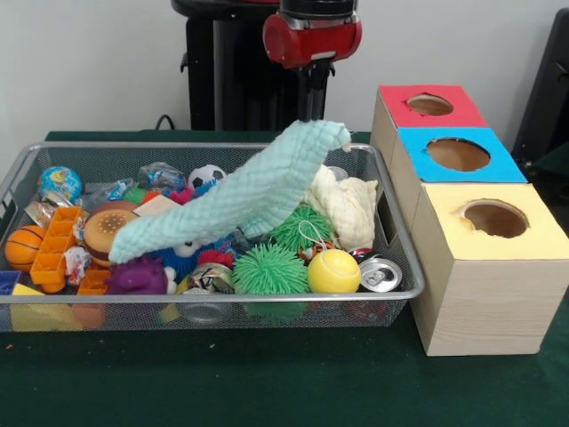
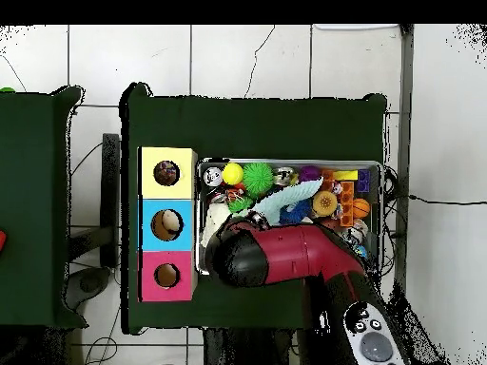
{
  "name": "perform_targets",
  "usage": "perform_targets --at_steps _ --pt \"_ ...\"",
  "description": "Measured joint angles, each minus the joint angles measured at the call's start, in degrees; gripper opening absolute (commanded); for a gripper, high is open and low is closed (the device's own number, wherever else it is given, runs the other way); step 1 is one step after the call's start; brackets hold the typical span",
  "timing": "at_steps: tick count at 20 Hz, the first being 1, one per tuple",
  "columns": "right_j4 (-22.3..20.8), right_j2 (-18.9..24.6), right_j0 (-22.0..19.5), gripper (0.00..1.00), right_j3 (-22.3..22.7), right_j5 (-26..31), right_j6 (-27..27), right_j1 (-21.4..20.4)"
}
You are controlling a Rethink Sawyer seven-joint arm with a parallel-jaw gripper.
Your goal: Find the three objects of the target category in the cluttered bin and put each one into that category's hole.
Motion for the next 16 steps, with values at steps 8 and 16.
perform_targets --at_steps 8,16 --pt "0.2 -2.3 0.1 0.0 2.9 -3.9 0.6 0.4" --pt "0.2 -3.6 0.1 0.0 4.6 -4.7 0.6 0.9"
